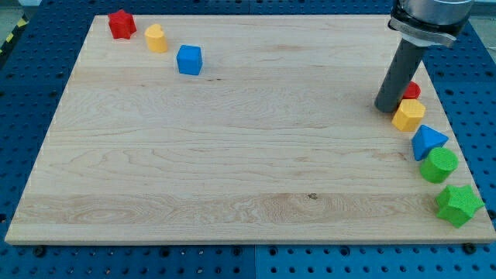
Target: Nudge the yellow hexagon
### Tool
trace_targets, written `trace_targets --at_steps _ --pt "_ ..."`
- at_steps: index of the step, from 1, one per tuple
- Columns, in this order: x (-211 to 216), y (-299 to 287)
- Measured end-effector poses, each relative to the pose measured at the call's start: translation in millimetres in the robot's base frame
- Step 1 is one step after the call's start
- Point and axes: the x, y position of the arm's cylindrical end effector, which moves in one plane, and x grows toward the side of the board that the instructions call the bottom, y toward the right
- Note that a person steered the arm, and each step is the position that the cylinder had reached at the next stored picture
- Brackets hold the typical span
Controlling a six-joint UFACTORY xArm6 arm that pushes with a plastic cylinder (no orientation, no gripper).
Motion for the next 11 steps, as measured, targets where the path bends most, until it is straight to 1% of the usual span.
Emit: trace_targets --at_steps 4,6,7,8,9,10,11 --pt "35.6 2.2" --pt "76.1 2.2" --pt "77.8 -2.4" --pt "59.7 -49.0" --pt "38.9 -129.4" --pt "16.3 -230.0" --pt "-19.3 -338.6"
